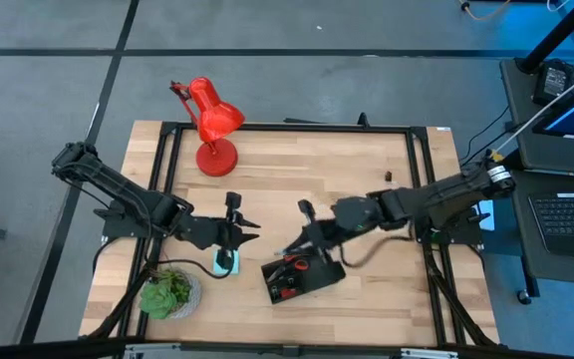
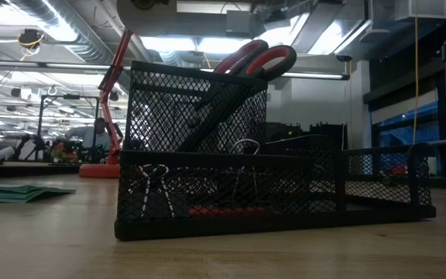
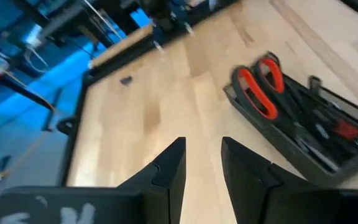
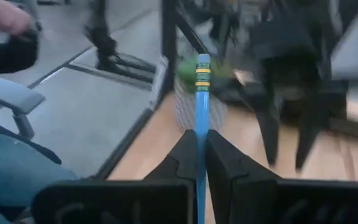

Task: Pick and place office supplies into organizer
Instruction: Put the blue pencil into the black desk organizer

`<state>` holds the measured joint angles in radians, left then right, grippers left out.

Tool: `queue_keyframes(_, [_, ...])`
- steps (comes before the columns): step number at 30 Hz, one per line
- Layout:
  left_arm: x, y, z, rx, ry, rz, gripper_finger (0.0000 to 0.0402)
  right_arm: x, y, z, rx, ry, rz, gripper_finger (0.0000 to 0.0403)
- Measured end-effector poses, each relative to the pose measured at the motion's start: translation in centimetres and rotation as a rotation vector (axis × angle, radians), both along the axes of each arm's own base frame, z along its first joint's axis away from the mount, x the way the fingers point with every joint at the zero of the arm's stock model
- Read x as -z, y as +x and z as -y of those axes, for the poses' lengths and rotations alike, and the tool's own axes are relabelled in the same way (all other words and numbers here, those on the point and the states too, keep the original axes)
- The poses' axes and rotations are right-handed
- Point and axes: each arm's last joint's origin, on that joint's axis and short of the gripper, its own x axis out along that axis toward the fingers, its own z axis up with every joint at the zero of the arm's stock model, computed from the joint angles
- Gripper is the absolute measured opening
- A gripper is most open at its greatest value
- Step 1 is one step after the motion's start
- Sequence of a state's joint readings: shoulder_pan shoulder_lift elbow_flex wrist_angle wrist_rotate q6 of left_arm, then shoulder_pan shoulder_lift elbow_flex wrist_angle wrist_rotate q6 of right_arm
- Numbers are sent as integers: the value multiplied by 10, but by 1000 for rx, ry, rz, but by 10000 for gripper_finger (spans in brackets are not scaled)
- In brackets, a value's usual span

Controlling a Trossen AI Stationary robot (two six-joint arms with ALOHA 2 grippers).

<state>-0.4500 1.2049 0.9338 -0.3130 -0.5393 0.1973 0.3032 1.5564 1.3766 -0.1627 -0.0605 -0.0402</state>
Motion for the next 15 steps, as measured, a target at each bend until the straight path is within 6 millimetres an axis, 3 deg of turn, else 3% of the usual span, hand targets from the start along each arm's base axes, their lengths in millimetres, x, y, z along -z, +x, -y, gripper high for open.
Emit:
queue_keyframes(5, [11,-2,-1,-21,-45,-30,89,0,-9,-14,-35,-40,108,14])
queue_keyframes(10, [28,-6,-2,-54,-71,-59,83,16,-20,-11,-18,31,221,14])
queue_keyframes(15, [42,-9,-4,-92,-94,-86,78,32,-31,-7,-8,148,443,14])
